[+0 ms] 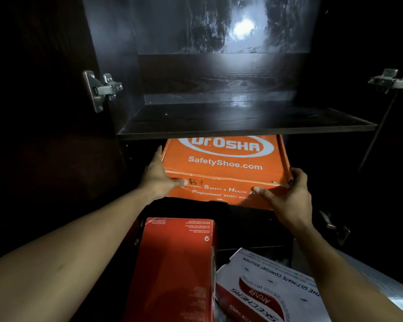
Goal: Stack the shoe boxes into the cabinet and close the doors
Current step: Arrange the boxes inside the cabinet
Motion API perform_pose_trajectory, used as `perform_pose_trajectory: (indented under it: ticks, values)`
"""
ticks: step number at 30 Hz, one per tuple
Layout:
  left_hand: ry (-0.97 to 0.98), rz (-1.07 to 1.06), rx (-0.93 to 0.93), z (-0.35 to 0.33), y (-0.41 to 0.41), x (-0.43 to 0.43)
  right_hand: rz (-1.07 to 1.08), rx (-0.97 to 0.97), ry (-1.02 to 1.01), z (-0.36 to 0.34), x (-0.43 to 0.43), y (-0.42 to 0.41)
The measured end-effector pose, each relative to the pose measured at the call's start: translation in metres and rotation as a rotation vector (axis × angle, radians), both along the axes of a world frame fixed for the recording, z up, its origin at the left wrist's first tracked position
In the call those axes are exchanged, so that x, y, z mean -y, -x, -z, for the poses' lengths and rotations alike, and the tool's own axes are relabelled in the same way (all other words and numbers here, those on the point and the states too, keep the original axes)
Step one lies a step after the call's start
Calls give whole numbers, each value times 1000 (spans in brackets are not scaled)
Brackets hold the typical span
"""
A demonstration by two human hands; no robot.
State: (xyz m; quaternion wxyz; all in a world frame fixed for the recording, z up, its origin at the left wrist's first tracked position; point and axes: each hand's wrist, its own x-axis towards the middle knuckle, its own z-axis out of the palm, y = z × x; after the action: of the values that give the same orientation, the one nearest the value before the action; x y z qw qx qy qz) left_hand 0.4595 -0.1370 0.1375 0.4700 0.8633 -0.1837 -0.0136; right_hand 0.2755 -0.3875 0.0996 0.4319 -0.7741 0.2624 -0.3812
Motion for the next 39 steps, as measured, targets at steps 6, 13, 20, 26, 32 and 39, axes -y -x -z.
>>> perform_pose_trajectory:
  ticks: [6,13,20,26,32,39]
  values:
    - [-137,-49,61,46,-34,13,-67,-23,-90,45,4,-26]
    - [-124,-106,94,115,-51,8,-129,-30,-162,80,1,-52]
    - [-177,-166,10,147,-49,-12,-173,-81,-208,97,-7,-62]
    - [-80,-162,-59,176,-14,-19,-201,-172,-236,108,0,-53]
    - [-85,-215,-72,184,-14,-16,-202,-157,-262,115,0,-48]
    - [-260,-240,-94,185,-17,-11,-208,-215,-326,138,1,-43]
